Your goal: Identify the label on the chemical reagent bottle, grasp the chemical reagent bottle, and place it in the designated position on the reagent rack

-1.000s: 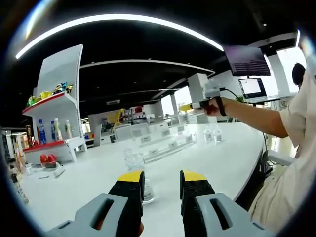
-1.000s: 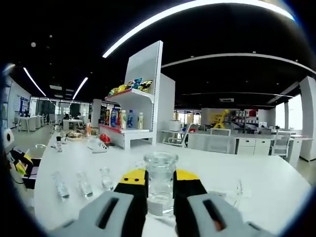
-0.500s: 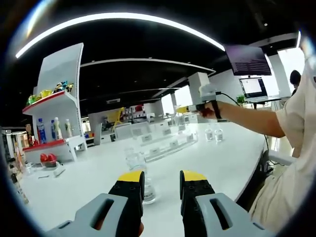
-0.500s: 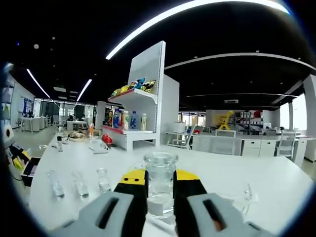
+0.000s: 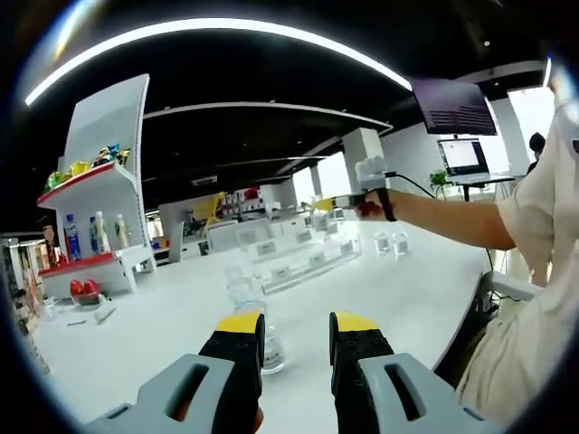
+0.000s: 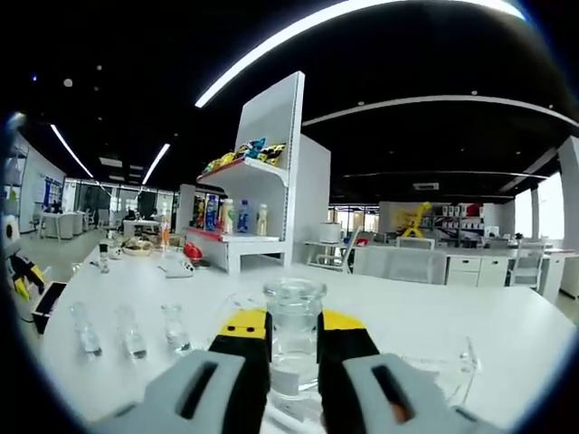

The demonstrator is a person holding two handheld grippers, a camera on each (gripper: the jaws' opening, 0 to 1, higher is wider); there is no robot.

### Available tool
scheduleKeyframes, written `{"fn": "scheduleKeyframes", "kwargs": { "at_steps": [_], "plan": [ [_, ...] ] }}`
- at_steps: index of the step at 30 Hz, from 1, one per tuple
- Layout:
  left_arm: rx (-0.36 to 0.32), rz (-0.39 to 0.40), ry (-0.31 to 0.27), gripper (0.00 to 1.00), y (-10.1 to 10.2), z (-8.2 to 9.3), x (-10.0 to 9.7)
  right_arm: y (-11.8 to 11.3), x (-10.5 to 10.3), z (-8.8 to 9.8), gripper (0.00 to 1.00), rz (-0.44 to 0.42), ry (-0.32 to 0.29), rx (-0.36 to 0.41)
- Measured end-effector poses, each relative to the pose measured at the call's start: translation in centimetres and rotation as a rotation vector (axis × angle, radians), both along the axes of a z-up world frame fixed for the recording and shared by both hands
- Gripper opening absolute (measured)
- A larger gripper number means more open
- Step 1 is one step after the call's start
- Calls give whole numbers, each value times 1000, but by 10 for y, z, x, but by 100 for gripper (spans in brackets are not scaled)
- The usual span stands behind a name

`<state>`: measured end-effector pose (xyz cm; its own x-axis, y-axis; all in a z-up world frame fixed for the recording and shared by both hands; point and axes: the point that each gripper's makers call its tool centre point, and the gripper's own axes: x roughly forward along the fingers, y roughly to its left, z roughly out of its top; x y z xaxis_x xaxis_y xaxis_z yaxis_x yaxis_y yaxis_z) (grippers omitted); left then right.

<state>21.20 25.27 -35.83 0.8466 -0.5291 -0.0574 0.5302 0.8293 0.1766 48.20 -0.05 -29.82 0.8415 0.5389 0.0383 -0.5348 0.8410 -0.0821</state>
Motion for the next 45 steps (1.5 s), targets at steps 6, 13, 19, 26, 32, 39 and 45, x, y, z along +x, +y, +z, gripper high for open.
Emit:
{"fn": "scheduleKeyframes", "kwargs": {
  "at_steps": [6, 13, 19, 26, 32, 39, 45],
  "plan": [
    [5, -11, 7, 30, -5, -2, 2, -1, 14, -9, 19, -29, 9, 3],
    [7, -11, 0, 30, -7, -2, 3, 5, 23, -22, 19, -33, 10, -9],
    [10, -16, 1, 30, -9, -2, 2, 4, 31, -27, 19, -35, -9, -22],
    [13, -15, 5, 30, -10, -3, 4, 7, 34, -32, 19, -25, -18, -19],
    [14, -15, 7, 30, -10, -3, 5, 9, 41, -37, 19, -32, -23, -12],
    [19, -17, 12, 30, -10, -4, 7, 8, 47, -47, 19, -40, -1, -7],
    [19, -15, 17, 30, -9, -6, 9, 8, 53, -54, 19, -41, 9, -1]
  ]
}}
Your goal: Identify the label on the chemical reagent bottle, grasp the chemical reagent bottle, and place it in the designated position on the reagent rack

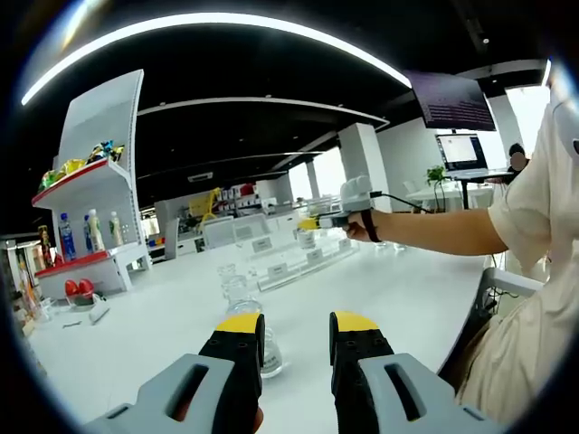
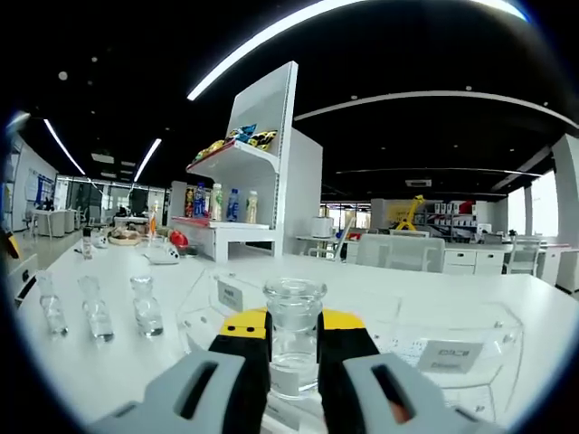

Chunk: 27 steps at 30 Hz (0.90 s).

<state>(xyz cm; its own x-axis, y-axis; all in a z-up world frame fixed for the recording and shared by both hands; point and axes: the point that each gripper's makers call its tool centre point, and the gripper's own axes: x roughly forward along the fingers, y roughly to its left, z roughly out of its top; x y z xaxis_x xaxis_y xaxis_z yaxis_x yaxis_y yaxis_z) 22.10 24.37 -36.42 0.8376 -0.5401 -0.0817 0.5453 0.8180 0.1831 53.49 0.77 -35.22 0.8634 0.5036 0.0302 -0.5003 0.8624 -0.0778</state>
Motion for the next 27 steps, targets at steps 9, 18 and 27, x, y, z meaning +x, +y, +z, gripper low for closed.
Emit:
{"fn": "scheduleKeyframes", "kwargs": {
  "at_steps": [9, 18, 27],
  "plan": [
    [2, 1, 8, 30, 0, -3, 3, -6, 6, -15, 19, -13, 27, 5],
    [3, 2, 9, 30, 1, -3, 3, -8, 8, -24, 19, -22, 50, 16],
    [3, -2, 10, 30, 0, -3, 3, -8, 8, -29, 19, -18, 61, 13]
  ]
}}
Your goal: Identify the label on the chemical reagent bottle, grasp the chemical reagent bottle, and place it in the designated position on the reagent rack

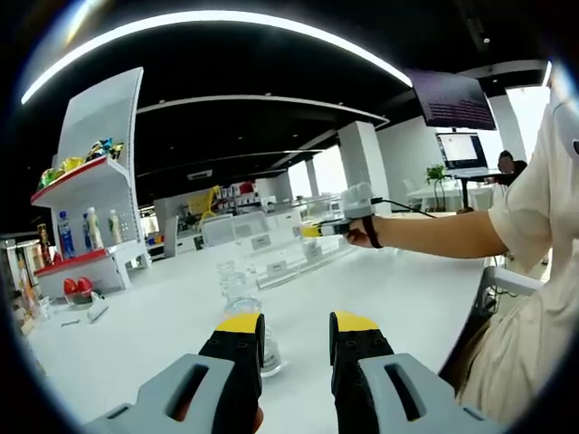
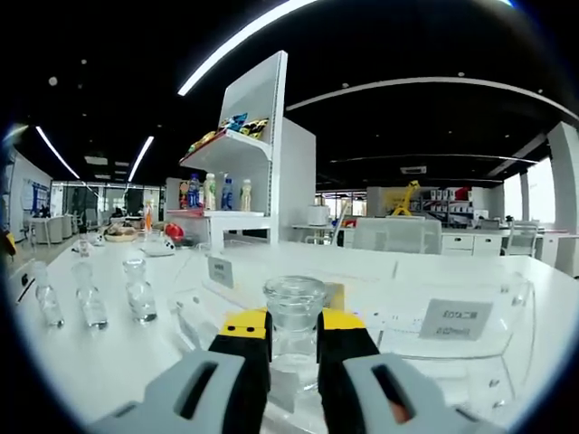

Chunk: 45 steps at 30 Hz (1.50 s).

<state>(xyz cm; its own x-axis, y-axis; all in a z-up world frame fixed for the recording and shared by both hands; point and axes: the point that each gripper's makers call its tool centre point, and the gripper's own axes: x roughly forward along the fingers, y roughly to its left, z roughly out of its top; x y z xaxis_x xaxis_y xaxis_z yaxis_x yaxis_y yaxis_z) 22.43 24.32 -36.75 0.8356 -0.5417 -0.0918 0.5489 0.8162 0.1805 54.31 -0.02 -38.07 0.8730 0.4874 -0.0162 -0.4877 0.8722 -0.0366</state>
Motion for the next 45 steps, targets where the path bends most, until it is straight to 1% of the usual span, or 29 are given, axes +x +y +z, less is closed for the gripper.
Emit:
{"fn": "scheduleKeyframes", "kwargs": {
  "at_steps": [10, 22, 38, 45],
  "plan": [
    [0, 1, -2, 30, 1, 0, -1, 2, -4, -9, 19, -3, 15, -5],
    [-1, 9, -5, 30, 4, 1, 0, 2, -8, -15, 19, -13, 30, -15],
    [0, 11, -9, 30, 4, 3, -2, 4, -18, -21, 19, -17, 75, -14],
    [3, 7, -10, 30, 2, 2, -2, 5, -21, -26, 19, -17, 99, -20]
  ]
}}
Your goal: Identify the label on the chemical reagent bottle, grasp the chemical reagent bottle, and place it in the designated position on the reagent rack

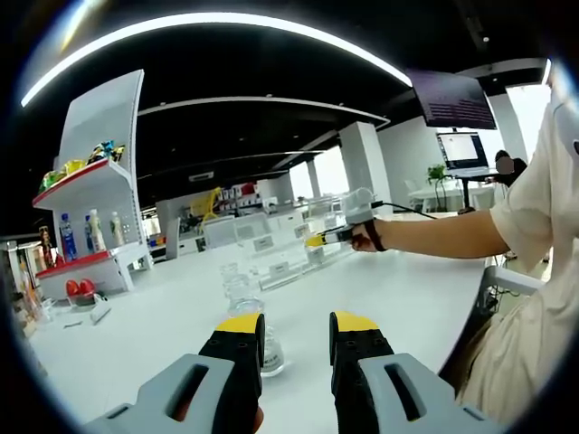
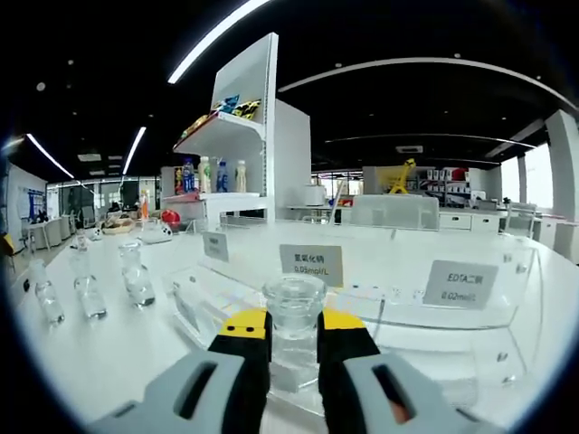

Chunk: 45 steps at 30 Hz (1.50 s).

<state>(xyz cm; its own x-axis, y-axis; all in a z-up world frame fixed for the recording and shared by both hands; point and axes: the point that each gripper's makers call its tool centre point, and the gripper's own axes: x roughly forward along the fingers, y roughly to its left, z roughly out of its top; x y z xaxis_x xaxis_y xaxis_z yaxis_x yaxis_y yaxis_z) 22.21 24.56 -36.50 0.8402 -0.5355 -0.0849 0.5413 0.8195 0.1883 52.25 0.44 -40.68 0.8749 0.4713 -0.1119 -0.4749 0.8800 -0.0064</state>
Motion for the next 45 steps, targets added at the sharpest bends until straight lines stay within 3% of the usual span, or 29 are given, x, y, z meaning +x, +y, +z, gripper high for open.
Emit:
{"fn": "scheduleKeyframes", "kwargs": {
  "at_steps": [16, 22, 30, 35, 45],
  "plan": [
    [-3, -4, -4, 30, -1, 1, -1, 1, -4, 0, 20, -3, 1, -7],
    [-4, -9, -6, 30, -3, 1, -2, -5, -2, 3, 26, -6, -1, -25],
    [-16, -15, -15, 30, -3, 3, -3, -8, -4, 23, 30, -13, -51, -51],
    [-30, -10, -10, 30, -1, 1, -2, -14, -8, 24, 31, -13, -40, -75],
    [-44, -9, -29, 30, 0, 8, -7, -17, -19, 47, 34, -12, -60, -41]
  ]
}}
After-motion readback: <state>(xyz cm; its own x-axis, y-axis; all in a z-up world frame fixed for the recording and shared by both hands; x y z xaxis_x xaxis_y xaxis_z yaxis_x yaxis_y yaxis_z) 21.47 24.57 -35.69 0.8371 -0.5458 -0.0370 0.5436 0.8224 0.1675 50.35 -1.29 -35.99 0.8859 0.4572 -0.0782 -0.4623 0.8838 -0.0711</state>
